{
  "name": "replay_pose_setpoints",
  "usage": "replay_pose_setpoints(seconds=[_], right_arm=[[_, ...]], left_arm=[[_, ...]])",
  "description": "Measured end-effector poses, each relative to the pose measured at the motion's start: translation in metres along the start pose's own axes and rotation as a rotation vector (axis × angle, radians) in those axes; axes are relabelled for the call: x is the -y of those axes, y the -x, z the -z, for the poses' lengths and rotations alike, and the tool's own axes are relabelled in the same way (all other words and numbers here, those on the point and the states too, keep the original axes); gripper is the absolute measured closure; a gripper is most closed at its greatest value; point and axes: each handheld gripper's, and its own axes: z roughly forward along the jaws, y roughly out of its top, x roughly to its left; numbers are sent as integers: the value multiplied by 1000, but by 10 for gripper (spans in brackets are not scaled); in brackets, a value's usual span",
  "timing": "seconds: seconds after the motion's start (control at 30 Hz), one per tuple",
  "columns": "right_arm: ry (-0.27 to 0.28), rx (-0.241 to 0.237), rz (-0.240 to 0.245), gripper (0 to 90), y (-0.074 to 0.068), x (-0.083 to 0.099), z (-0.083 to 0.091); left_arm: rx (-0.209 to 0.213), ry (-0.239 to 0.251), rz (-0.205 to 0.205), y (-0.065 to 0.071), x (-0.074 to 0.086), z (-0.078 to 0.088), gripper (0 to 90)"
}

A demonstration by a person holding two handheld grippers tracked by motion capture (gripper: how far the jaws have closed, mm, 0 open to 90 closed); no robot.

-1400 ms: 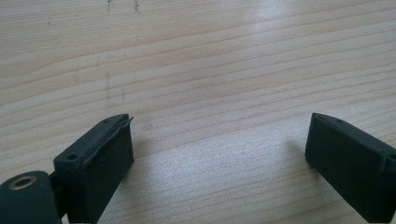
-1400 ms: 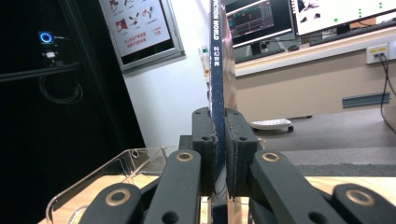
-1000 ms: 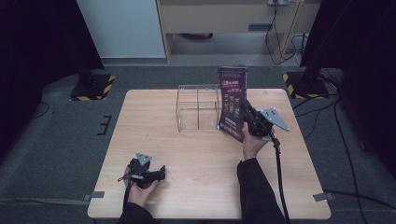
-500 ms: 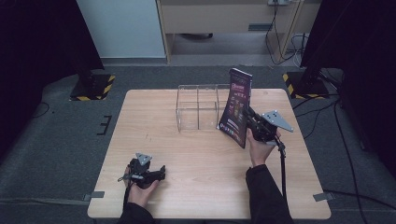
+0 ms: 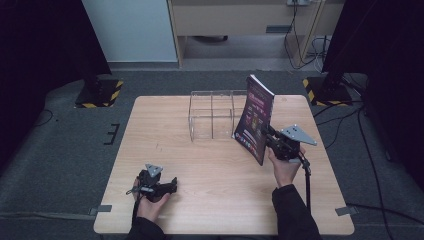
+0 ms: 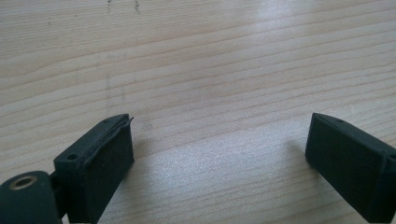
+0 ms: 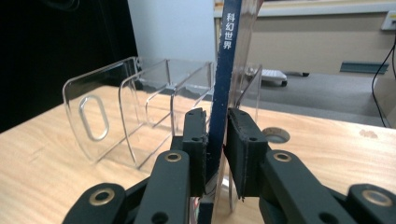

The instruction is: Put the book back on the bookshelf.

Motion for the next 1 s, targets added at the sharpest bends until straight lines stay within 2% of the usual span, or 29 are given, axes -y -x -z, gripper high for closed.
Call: replay_pose_setpoints(seconds=[0.4,0.67,0.87,1.0], right_arm=[[-68,15,17,784,3,14,20],[-100,-2,19,775,9,27,28],[-121,-24,19,733,11,26,31],[-110,-35,9,707,11,19,33]], left_arm=[[0,0,0,0,0,0,68],[0,-1,-1,0,0,0,67],[-1,-1,-1,0,0,0,67],[-1,-1,-1,0,0,0,67]])
